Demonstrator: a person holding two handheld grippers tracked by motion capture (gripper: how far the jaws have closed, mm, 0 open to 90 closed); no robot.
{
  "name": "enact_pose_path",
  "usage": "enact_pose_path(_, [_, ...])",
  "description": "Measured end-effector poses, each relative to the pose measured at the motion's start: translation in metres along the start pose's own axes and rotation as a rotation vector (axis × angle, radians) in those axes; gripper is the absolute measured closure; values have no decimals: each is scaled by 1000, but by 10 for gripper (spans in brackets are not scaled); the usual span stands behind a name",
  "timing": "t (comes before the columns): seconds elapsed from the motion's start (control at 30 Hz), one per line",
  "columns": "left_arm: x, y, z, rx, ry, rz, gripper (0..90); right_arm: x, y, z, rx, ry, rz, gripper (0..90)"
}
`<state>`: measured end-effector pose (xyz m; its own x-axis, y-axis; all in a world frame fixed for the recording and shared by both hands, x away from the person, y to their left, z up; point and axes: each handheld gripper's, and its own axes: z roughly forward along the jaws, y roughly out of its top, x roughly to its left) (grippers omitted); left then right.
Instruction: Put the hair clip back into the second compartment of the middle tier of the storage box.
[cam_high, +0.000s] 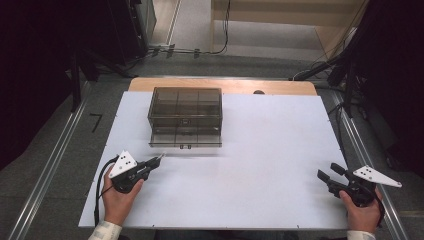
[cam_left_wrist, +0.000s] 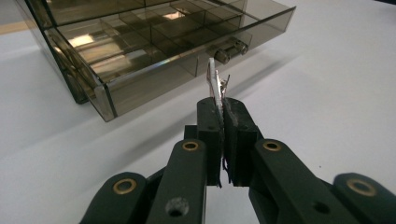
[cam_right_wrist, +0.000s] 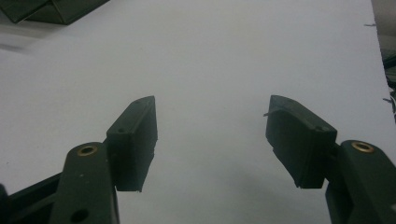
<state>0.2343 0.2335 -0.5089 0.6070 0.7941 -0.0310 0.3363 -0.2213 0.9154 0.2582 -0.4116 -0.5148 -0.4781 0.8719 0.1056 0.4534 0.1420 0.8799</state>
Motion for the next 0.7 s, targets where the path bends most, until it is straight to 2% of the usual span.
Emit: enact_pose_path(0.7, [-2, 26, 30, -46, -20, -23, 866, 0, 0, 0, -2, 2, 2, 329])
